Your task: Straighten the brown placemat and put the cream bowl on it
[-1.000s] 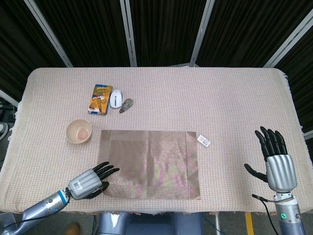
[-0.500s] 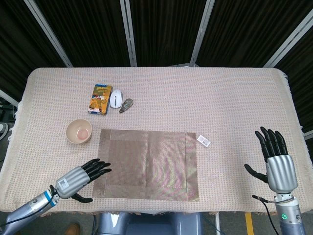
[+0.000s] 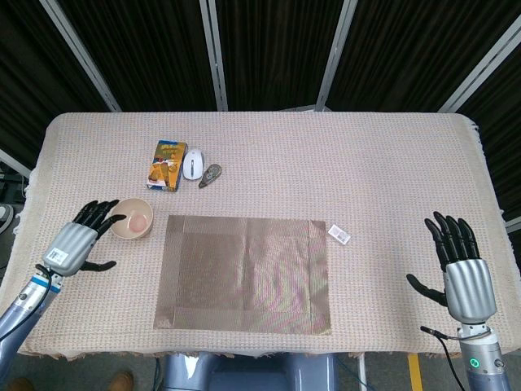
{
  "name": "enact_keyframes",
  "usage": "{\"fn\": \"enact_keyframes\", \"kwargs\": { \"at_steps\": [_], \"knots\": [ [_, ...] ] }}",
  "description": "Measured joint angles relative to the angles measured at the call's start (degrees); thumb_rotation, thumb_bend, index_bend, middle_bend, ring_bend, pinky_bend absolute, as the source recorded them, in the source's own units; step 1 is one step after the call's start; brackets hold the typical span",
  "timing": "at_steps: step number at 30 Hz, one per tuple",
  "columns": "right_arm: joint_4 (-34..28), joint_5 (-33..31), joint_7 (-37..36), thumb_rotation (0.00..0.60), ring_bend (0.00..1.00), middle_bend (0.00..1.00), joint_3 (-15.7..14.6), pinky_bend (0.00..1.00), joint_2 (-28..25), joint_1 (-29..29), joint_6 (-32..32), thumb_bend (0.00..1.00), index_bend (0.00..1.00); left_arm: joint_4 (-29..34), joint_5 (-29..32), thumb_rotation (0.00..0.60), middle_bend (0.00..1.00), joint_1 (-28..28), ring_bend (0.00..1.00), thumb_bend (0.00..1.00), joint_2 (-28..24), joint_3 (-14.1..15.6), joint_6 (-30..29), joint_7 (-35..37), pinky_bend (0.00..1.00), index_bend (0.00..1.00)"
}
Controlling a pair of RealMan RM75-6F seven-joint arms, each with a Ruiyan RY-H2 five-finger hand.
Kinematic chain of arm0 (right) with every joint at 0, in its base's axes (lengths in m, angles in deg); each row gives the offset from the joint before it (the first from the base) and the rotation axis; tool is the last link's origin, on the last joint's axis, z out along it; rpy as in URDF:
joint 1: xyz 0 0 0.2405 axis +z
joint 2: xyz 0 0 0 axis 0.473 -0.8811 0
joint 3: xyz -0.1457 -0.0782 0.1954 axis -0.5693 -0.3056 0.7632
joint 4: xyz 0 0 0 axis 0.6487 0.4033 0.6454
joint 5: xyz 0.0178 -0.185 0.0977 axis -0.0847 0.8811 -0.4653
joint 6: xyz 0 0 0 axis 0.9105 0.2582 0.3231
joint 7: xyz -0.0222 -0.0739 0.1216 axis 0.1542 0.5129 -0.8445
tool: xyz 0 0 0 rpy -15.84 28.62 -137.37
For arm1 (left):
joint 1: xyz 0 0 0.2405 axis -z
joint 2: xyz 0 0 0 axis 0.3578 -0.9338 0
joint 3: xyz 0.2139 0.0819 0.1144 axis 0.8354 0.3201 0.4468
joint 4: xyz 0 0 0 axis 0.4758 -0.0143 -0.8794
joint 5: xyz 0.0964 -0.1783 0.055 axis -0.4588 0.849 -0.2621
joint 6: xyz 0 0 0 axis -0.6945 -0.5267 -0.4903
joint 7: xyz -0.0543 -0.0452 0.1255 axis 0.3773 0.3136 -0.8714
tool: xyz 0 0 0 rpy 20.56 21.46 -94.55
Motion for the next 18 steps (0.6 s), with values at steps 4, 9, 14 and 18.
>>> {"fn": "enact_keyframes", "kwargs": {
  "at_steps": [4, 9, 14, 18],
  "knots": [
    [-0.06, -0.13, 0.05, 0.600, 0.00, 0.00, 0.07, 0.00, 0.03, 0.07, -0.19, 0.00, 0.00, -7.41, 1.71, 0.600, 0.00, 0.03, 0.00, 0.02, 4.27, -2.09, 2.64, 0.13, 0.00, 0.25],
    [-0.05, -0.39, 0.24, 0.600, 0.00, 0.00, 0.23, 0.00, 0.04, 0.08, -0.24, 0.00, 0.00, -13.98, 2.47, 0.600, 0.00, 0.71, 0.00, 0.06, 9.70, -3.63, 6.63, 1.22, 0.00, 0.30],
    [0.37, -0.74, -0.10, 0.600, 0.00, 0.00, 0.48, 0.00, -0.07, 0.13, -0.38, 0.00, 0.00, -18.62, 3.35, 0.600, 0.00, 1.37, 0.00, 0.13, 13.83, -4.46, 10.09, 0.82, 0.00, 0.31],
    [0.43, -0.76, -0.14, 0.600, 0.00, 0.00, 0.48, 0.00, -0.11, 0.14, -0.44, 0.00, 0.00, -22.81, 3.22, 0.600, 0.00, 2.01, 0.00, 0.23, 16.74, -5.01, 11.71, 0.79, 0.00, 0.34]
  ]
}}
